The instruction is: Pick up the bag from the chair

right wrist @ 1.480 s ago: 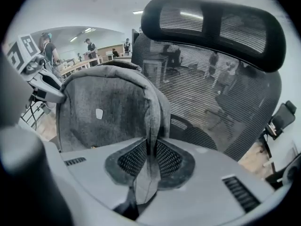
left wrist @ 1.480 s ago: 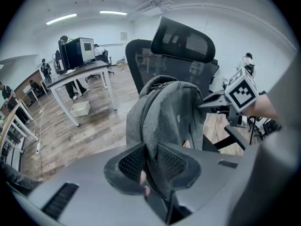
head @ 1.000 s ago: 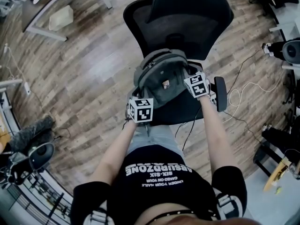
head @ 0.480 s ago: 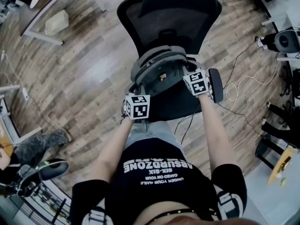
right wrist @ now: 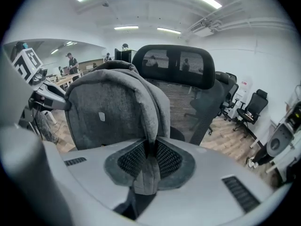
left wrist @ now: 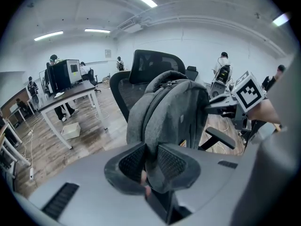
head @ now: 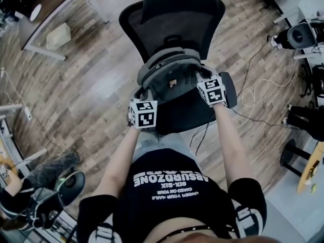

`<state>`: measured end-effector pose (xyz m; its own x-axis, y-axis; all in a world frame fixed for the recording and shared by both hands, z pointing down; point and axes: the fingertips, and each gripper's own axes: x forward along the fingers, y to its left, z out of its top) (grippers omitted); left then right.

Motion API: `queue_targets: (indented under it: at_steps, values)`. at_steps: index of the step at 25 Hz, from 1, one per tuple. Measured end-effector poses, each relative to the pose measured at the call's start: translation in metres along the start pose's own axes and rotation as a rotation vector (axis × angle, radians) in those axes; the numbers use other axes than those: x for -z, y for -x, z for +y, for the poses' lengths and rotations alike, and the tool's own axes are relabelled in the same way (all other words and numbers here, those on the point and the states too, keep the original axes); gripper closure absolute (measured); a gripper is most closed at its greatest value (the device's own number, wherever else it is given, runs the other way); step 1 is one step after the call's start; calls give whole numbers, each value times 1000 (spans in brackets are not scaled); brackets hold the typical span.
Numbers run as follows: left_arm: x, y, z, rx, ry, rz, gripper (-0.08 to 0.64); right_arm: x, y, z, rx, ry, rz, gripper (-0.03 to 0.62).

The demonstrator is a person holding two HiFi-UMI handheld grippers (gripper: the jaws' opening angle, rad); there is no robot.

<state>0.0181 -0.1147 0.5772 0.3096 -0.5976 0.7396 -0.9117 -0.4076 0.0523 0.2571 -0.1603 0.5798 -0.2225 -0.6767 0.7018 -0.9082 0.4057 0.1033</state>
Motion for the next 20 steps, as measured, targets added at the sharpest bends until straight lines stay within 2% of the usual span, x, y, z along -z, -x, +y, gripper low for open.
queue_targets:
  at_steps: [7, 14, 20]
  values:
    - [-29, 17, -6, 21, -48, -73, 477, -7, 34, -7, 30, -81, -62, 532]
    - [-62, 48, -13, 57, -65, -195, 477, -23, 78, -11, 76, -143, -153, 532]
    - [-91, 70, -18, 75, -64, -257, 477, -36, 114, -13, 108, -200, -242, 532]
